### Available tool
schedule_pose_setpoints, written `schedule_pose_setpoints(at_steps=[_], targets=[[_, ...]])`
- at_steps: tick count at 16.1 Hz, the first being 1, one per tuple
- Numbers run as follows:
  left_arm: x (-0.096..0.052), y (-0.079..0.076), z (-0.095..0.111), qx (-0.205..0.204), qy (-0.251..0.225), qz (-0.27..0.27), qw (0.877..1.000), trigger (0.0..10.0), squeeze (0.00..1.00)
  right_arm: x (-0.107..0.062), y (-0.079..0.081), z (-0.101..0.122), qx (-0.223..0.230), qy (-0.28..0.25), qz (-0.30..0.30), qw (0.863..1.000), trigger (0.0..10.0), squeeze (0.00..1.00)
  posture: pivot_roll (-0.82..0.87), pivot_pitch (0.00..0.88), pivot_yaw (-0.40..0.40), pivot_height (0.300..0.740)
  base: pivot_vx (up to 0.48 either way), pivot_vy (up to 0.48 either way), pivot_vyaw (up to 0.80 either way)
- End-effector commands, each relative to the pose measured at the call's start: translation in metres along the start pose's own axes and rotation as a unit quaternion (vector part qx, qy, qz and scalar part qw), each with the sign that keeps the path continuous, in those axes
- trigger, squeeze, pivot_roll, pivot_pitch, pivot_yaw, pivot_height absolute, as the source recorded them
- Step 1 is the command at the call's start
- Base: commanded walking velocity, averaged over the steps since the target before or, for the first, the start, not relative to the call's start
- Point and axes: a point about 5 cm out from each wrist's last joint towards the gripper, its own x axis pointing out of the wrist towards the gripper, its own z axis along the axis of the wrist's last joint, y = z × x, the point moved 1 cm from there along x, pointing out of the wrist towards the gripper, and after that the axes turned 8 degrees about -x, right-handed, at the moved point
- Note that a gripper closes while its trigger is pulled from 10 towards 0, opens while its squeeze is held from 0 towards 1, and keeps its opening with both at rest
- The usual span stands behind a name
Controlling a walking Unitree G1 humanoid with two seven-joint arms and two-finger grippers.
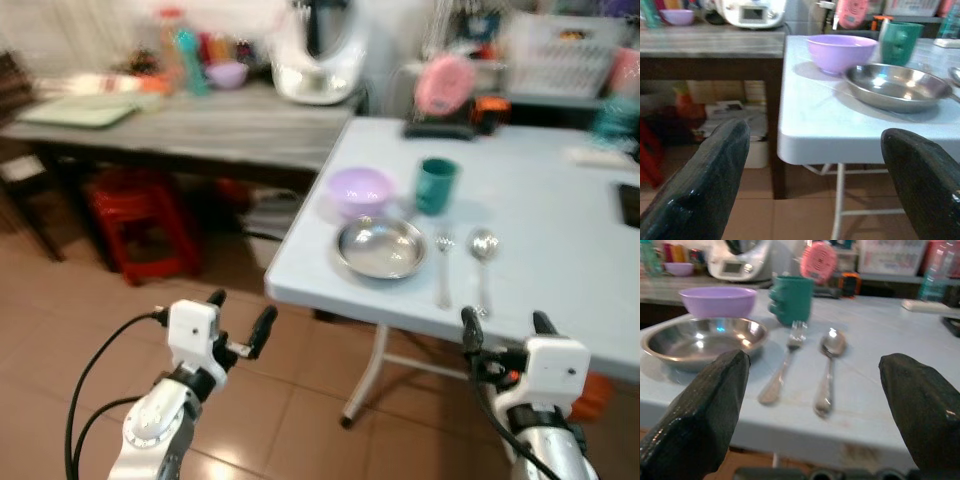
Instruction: Setting the table
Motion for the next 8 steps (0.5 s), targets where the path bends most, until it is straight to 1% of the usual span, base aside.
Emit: schedule_pose_setpoints(at_steps=[1, 8], targets=[[0.0002, 0.0048, 0.0061, 0.008, -0.005, 0.005, 1.000, 10.0, 0.00, 0.0017, 0.0059, 0.0050, 0.007, -0.011, 0.009, 1.000, 10.0, 0.00, -0.03, 0.000, 0.035, 0.740, 0.300, 0.000, 0.00], [0.0012, 0.0043, 0.0065, 0.010, -0.003, 0.000, 1.000, 10.0, 0.00, 0.0004, 0.0076, 0.0076, -0.001, -0.019, 0.011, 1.000, 10.0, 0.00, -0.03, 0.000, 0.041, 0.740, 0.295, 0.000, 0.00]])
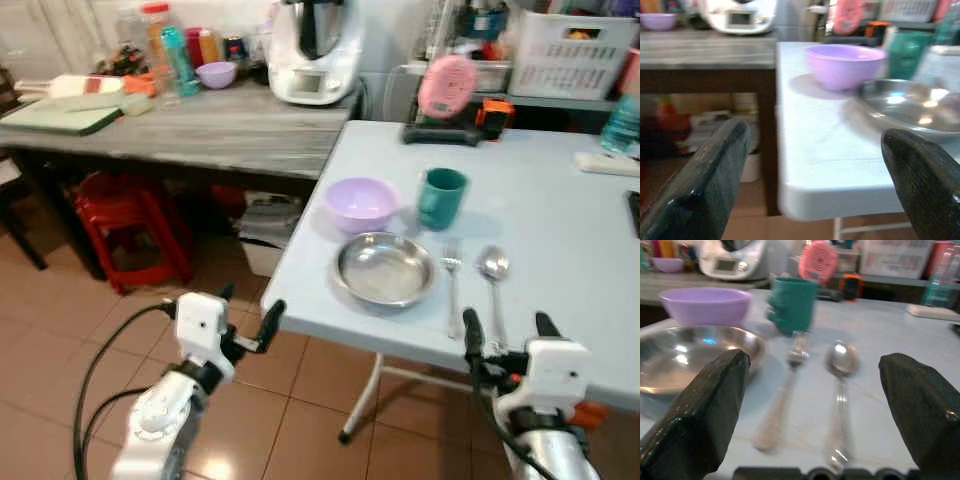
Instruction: Setting the table
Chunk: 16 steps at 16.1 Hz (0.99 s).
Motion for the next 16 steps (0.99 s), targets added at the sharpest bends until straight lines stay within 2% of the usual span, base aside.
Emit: schedule_pose_setpoints(at_steps=[1, 12, 16], targets=[[-0.0013, 0.0042, 0.0009, 0.001, 0.002, 0.006, 1.000, 10.0, 0.00, 0.0020, 0.0028, 0.0054, -0.002, -0.013, 0.007, 1.000, 10.0, 0.00, -0.03, 0.000, 0.041, 0.740, 0.296, 0.000, 0.00], [-0.0020, 0.0031, -0.0011, -0.001, 0.005, 0.004, 1.000, 10.0, 0.00, 0.0008, 0.0038, 0.0030, 0.003, -0.008, 0.016, 1.000, 10.0, 0.00, -0.03, 0.000, 0.040, 0.740, 0.300, 0.000, 0.00], [-0.0033, 0.0045, -0.0042, -0.007, 0.009, -0.018, 1.000, 10.0, 0.00, -0.0008, 0.0047, -0.0015, 0.016, 0.005, 0.023, 1.000, 10.0, 0.00, -0.03, 0.000, 0.038, 0.740, 0.000, 0.000, 0.00]])
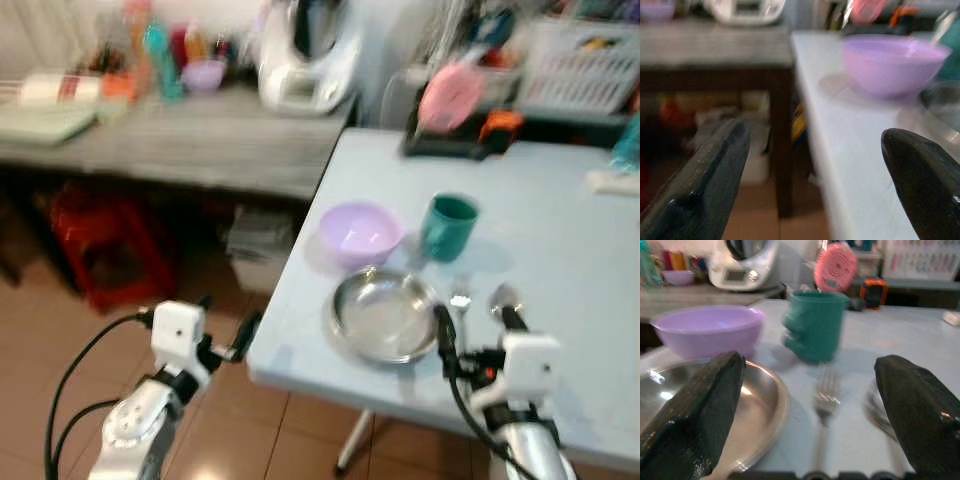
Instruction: Setting the table
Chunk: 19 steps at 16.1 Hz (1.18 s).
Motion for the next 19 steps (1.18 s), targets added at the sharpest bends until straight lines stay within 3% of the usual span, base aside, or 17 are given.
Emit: schedule_pose_setpoints(at_steps=[1, 2, 12, 16, 19], targets=[[0.001, -0.007, -0.002, -0.009, 0.000, -0.022, 1.000, 10.0, 0.00, -0.001, -0.004, -0.003, 0.004, 0.011, -0.002, 1.000, 10.0, 0.00, -0.03, 0.000, 0.038, 0.740, 0.000, 0.000, 0.00], [-0.002, -0.010, -0.004, -0.024, 0.010, -0.049, 0.998, 10.0, 0.00, -0.001, -0.004, -0.004, 0.007, 0.014, 0.004, 1.000, 10.0, 0.00, -0.04, 0.000, 0.037, 0.740, 0.000, 0.000, 0.00], [-0.008, -0.012, -0.008, -0.006, 0.043, -0.130, 0.991, 10.0, 0.00, 0.011, -0.018, -0.010, 0.014, 0.038, 0.007, 0.999, 10.0, 0.00, -0.04, 0.000, 0.032, 0.740, 0.000, 0.000, 0.00], [-0.010, -0.013, -0.009, -0.008, 0.049, -0.141, 0.989, 10.0, 0.00, 0.024, -0.019, -0.008, 0.061, 0.049, 0.024, 0.997, 10.0, 0.00, -0.04, 0.000, 0.034, 0.740, 0.000, 0.000, 0.00], [-0.012, -0.015, -0.011, -0.005, 0.051, -0.144, 0.988, 10.0, 0.00, 0.036, -0.007, -0.010, 0.133, 0.075, 0.056, 0.987, 10.0, 0.00, -0.03, 0.000, 0.032, 0.740, 0.000, 0.000, 0.00]])
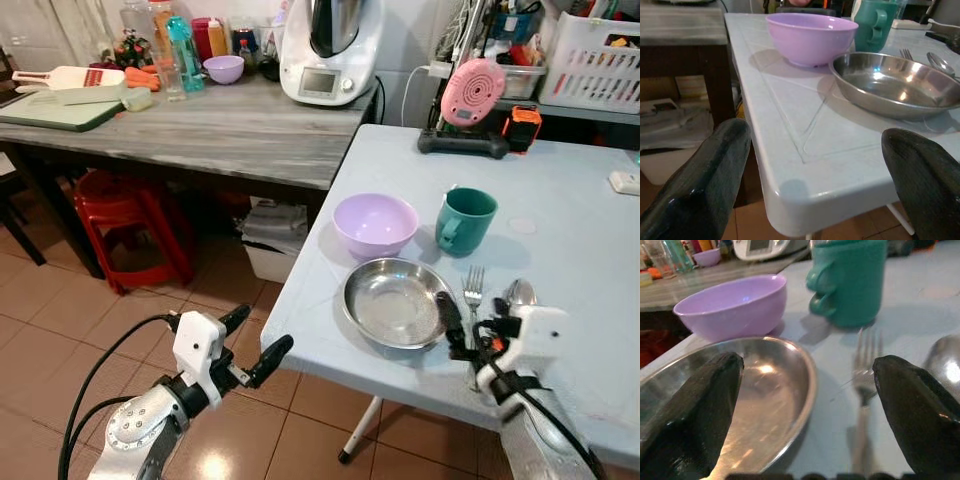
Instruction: Setting the table
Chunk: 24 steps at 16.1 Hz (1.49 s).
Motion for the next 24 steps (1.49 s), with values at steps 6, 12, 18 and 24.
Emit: schedule_pose_setpoints(at_steps=[6, 12, 18, 24], targets=[[-0.003, 0.000, -0.003, 0.006, 0.004, -0.001, 1.000, 10.0, 0.00, 0.004, 0.005, -0.010, 0.041, 0.058, 0.013, 0.997, 10.0, 0.00, -0.03, 0.000, 0.030, 0.740, 0.000, 0.000, 0.00], [-0.005, 0.001, -0.007, 0.003, 0.008, -0.001, 1.000, 10.0, 0.00, 0.004, 0.002, -0.005, 0.066, 0.022, 0.022, 0.997, 10.0, 0.00, -0.03, 0.000, 0.044, 0.740, 0.000, 0.000, 0.00], [-0.003, 0.004, -0.011, 0.002, 0.012, -0.002, 1.000, 10.0, 0.00, 0.003, 0.012, -0.018, 0.121, 0.053, 0.042, 0.990, 1.9, 0.00, -0.03, 0.000, 0.050, 0.740, 0.000, 0.000, 0.00], [-0.002, 0.005, -0.015, -0.003, 0.013, 0.001, 1.000, 10.0, 0.00, 0.009, 0.014, -0.021, 0.137, 0.067, 0.041, 0.987, 0.0, 0.00, -0.03, 0.000, 0.051, 0.740, 0.000, 0.000, 0.00]])
